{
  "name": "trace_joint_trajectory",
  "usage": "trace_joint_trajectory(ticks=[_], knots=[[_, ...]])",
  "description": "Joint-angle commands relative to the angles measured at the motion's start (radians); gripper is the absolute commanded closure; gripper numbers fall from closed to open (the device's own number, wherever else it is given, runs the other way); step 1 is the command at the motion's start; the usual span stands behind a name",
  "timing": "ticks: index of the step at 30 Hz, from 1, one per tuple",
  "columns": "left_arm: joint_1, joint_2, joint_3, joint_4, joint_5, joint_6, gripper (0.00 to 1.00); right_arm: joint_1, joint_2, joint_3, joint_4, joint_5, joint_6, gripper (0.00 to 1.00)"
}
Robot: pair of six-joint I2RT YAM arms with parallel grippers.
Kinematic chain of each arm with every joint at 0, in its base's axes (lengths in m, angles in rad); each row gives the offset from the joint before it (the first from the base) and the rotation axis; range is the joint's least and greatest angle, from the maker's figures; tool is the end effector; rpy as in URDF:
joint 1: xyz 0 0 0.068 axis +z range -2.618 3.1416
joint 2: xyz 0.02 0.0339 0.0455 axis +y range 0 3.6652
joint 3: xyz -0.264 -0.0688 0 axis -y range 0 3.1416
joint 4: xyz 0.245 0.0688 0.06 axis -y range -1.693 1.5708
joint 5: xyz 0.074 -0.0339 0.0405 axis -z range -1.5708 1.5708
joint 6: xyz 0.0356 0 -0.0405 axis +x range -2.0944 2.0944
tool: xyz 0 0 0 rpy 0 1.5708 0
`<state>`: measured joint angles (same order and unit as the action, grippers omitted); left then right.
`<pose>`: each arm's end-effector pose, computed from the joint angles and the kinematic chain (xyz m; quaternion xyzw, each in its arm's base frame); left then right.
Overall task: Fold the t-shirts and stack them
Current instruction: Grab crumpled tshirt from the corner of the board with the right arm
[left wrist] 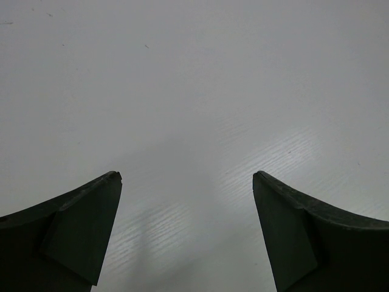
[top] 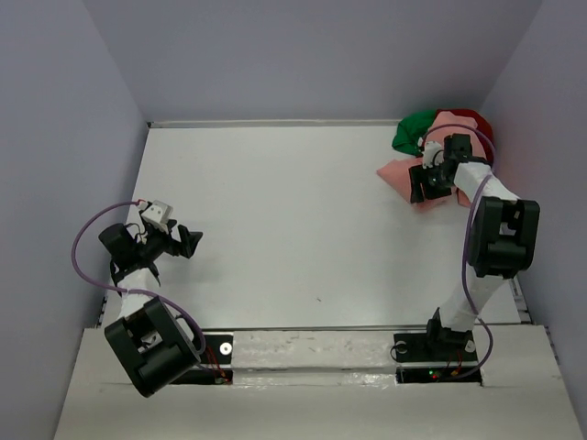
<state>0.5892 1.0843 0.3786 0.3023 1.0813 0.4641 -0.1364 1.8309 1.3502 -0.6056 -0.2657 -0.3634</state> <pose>0.1882 0.0880 0.1980 0.2384 0.7318 -0.1338 0.6244 0.3811 -0.0429 0.2127 -0.1406 0.9525 0.0658 0.2622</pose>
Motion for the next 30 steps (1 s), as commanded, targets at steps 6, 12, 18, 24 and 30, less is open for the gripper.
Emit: trace_joint_trajectory(ticks=[6, 12, 18, 24, 30], knots=[[-0.005, -0.001, 0.033, 0.009, 0.032, 0.021, 0.01, -0.003, 0.109, 0.145, -0.014, 0.029, -0.023, 0.42], [-0.005, -0.006, 0.031, 0.011, 0.034, 0.022, 0.01, -0.003, 0.126, 0.138, -0.031, 0.042, -0.043, 0.38], [-0.005, -0.027, 0.022, 0.009, 0.039, 0.028, 0.01, -0.003, 0.177, 0.147, -0.019, 0.046, -0.043, 0.53], [-0.005, -0.044, 0.013, 0.009, 0.042, 0.033, 0.01, -0.003, 0.226, 0.182, -0.039, 0.062, -0.043, 1.0], [-0.005, -0.04, 0.017, 0.009, 0.039, 0.03, 0.01, -0.003, 0.203, 0.155, -0.037, 0.037, -0.051, 1.0]])
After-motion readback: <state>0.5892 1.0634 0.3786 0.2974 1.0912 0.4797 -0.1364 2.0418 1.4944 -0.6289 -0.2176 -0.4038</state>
